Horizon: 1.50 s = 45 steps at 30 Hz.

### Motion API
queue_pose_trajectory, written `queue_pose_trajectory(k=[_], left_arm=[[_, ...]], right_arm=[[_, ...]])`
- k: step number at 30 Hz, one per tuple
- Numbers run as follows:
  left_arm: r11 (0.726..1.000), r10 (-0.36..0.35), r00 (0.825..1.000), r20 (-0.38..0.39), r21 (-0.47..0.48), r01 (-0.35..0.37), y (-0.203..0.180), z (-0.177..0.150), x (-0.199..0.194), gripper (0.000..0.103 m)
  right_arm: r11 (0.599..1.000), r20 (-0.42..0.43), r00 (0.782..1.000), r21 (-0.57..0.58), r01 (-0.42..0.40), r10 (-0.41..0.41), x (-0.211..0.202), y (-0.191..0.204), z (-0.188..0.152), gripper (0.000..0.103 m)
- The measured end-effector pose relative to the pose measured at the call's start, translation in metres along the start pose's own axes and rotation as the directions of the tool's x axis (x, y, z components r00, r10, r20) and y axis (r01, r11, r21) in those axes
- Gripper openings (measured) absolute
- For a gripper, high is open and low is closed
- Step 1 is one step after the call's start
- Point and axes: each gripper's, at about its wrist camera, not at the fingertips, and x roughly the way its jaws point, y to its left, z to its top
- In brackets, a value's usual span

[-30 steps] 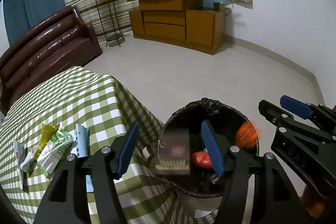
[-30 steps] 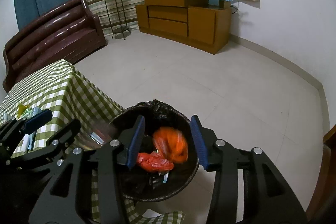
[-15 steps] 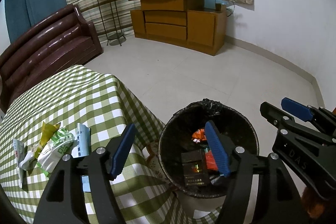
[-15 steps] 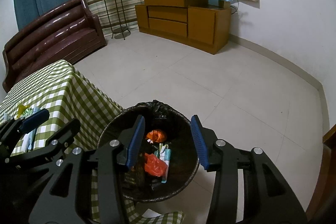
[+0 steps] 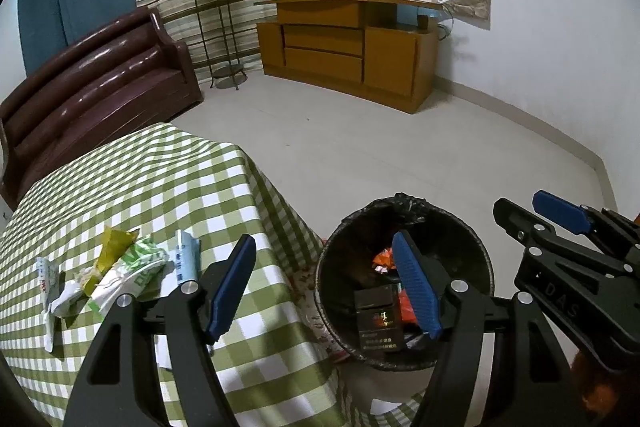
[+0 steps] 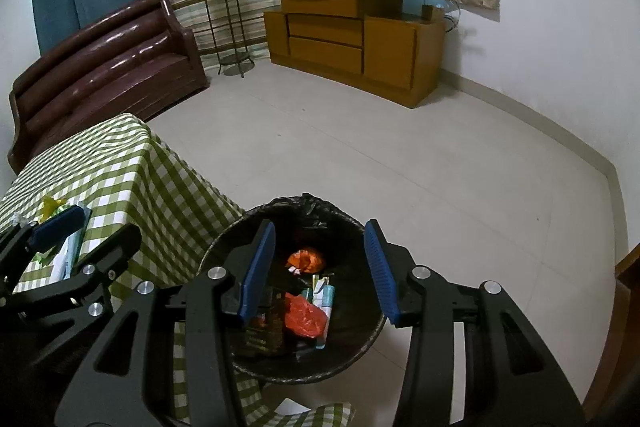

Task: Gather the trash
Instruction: 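Move both open tools back over the table toward the toothpaste tubes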

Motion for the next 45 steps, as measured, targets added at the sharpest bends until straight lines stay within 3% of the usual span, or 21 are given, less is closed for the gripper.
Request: queue_pose_trajectory(k=[22, 37, 45], left_arm=[[0.984, 0.126, 0.992, -0.03, -0.126, -0.129, 0.099, -0.033, -0.042, 0.069], [0.935, 0.237, 0.966, -0.107, -0.244, -0.256, 0.187, -0.082, -0.065, 0.069], [0.91, 0.243, 0.958, -0.155, -0.305, -0.28, 0.226, -0.098, -0.064, 0.069]], right_arm=[[0.984, -0.028, 0.993, -0.13, -0.117, 0.115, -0.011, 0.083, -0.013, 0.046], [0.961, -0.05, 0.982, -0.2, -0.19, 0.184, -0.018, 0.142, -0.019, 0.046], [0.955, -0.062, 0.978, -0.211, -0.209, 0.2, -0.017, 0.161, -0.021, 0.046]])
